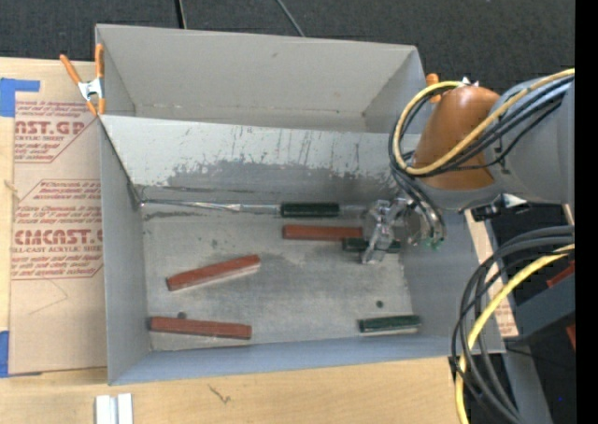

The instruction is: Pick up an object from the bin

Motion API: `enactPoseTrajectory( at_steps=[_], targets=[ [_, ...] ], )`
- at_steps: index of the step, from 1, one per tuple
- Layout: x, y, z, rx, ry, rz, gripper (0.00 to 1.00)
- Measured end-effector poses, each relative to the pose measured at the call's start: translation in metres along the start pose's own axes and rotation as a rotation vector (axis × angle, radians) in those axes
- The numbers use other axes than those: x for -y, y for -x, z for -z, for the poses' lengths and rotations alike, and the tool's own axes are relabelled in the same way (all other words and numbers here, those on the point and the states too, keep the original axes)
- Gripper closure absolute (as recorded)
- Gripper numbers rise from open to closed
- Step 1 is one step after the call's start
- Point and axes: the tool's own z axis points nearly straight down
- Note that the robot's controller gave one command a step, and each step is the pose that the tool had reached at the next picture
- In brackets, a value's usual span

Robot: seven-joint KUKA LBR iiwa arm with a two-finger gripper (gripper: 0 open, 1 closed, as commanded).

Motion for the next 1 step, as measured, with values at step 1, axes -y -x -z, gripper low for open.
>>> enactPoseTrajectory(
  at_steps=[1],
  targets=[
    [-0.0086, -0.0062, 0.0464, -0.017, 0.000, 0.021, 1.00]
  ],
)
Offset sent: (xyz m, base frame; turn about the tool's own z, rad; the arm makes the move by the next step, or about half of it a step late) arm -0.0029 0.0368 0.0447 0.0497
